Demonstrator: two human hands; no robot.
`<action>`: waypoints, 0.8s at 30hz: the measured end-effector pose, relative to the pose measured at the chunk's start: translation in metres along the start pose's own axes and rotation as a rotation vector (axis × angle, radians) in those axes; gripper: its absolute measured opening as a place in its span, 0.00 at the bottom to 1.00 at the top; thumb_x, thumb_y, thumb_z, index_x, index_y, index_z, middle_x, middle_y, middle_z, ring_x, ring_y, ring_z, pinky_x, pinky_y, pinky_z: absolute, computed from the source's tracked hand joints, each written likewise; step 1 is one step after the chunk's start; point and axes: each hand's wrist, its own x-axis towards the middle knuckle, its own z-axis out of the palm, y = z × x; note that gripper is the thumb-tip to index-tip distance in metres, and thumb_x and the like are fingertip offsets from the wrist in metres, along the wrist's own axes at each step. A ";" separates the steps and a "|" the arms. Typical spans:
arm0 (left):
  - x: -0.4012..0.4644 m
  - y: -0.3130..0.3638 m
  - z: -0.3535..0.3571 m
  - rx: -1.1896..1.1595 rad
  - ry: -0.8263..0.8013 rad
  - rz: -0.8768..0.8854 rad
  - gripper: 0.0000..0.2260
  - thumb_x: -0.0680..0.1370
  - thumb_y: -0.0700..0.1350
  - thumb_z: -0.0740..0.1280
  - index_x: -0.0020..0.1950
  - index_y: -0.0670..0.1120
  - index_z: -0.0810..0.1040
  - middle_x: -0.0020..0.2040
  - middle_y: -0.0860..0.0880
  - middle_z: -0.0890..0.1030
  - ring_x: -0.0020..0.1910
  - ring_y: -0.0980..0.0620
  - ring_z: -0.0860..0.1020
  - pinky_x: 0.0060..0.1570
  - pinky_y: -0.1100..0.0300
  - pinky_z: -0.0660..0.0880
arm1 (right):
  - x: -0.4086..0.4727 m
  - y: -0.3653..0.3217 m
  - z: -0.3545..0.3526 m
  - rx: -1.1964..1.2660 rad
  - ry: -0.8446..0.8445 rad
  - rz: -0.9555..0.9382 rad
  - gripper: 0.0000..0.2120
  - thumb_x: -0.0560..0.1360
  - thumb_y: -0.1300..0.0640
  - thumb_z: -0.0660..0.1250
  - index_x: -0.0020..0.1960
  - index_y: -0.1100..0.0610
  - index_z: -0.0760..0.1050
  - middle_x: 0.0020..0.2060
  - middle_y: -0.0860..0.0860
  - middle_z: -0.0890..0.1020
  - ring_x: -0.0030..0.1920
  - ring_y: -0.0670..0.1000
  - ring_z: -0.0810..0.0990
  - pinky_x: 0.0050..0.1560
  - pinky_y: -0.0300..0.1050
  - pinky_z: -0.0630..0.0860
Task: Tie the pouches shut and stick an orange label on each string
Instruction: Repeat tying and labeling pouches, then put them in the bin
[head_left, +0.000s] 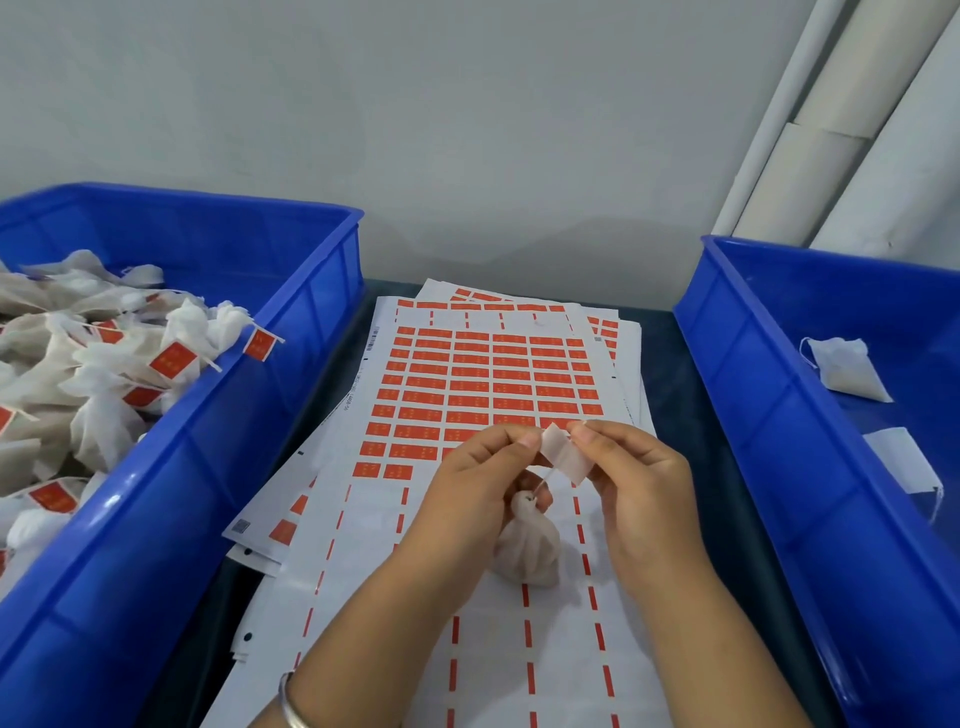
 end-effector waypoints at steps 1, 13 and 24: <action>0.000 0.000 0.000 0.009 -0.009 0.015 0.08 0.77 0.48 0.65 0.42 0.54 0.83 0.39 0.52 0.83 0.36 0.52 0.78 0.37 0.63 0.75 | 0.000 0.000 0.000 0.006 0.000 0.002 0.11 0.73 0.54 0.69 0.40 0.38 0.83 0.44 0.39 0.85 0.52 0.51 0.83 0.58 0.56 0.78; -0.004 0.000 -0.001 0.190 -0.085 0.231 0.11 0.71 0.44 0.72 0.33 0.61 0.83 0.39 0.62 0.83 0.42 0.66 0.79 0.34 0.76 0.72 | 0.003 0.001 -0.005 0.096 -0.037 0.065 0.09 0.74 0.55 0.68 0.44 0.42 0.84 0.47 0.46 0.85 0.50 0.50 0.84 0.54 0.52 0.80; -0.001 -0.006 -0.001 0.360 -0.055 0.329 0.09 0.68 0.44 0.75 0.38 0.58 0.79 0.35 0.65 0.80 0.36 0.64 0.76 0.32 0.75 0.71 | 0.002 -0.001 -0.003 0.135 -0.074 0.070 0.11 0.74 0.57 0.68 0.40 0.42 0.84 0.45 0.46 0.86 0.49 0.49 0.84 0.52 0.48 0.80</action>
